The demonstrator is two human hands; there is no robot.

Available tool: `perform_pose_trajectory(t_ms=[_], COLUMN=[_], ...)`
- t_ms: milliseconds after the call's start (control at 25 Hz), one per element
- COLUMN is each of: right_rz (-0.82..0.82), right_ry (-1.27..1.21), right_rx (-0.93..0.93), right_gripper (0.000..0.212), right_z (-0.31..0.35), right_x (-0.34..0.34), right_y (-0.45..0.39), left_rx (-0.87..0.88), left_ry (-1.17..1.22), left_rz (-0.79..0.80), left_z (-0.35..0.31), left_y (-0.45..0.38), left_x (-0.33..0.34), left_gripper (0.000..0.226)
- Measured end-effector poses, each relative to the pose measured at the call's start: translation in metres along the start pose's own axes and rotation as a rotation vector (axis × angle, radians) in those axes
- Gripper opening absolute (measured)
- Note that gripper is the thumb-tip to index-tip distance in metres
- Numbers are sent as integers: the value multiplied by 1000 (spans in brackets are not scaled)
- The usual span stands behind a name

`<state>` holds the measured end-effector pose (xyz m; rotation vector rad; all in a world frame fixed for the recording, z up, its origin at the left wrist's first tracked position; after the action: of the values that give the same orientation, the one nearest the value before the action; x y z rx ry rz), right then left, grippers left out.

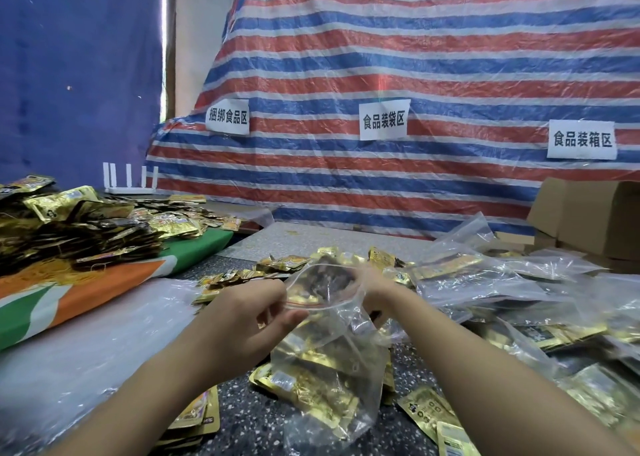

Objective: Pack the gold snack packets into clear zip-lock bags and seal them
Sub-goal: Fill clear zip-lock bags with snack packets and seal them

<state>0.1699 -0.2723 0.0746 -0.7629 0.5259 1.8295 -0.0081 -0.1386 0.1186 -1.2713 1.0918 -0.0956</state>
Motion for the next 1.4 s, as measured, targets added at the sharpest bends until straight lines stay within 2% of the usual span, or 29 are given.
perform_pose_trajectory(t_ms=[120, 240, 440, 520, 600, 800, 960, 1240, 1400], right_rz=[-138, -214, -100, -8, 38, 41, 13, 108, 137], right_ry=[-293, -745, -1257, -1375, -1317, -838, -642, -485, -295], right_rx=[-28, -91, -275, -355, -448, -590, -591, -552, -494], right_gripper=[33, 33, 21, 26, 36, 34, 37, 42, 39], right_z=[-7, -2, 34, 48, 58, 72, 76, 81, 76], right_x=[-53, -91, -113, -113, -117, -102, -91, -79, -73], right_y=[14, 28, 57, 72, 88, 113, 118, 117, 118], left_rx=[10, 26, 23, 14, 7, 6, 18, 31, 19], left_ry=[10, 19, 15, 7, 27, 77, 99, 132, 158], left_rz=[2, 8, 14, 19, 13, -25, -45, -77, -103], left_z=[-5, -12, -16, -16, -17, -22, -27, -34, -31], left_y=[-4, -10, -20, -23, -24, -27, -28, -32, -32], left_x=[4, 11, 21, 23, 23, 17, 13, 7, 2], left_gripper=[51, 57, 54, 54, 55, 55, 53, 44, 56])
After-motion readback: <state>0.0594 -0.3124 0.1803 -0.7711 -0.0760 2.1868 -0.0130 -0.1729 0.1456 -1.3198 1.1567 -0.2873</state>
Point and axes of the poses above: each hand's wrist, its own y-axis away from the middle knuckle, its own x-axis out of the palm, z = x × y, the point moved 10 cm from there along -y, towards the middle knuckle, and after that the axes turned 5 degrees about x, right-handed, at the moved point
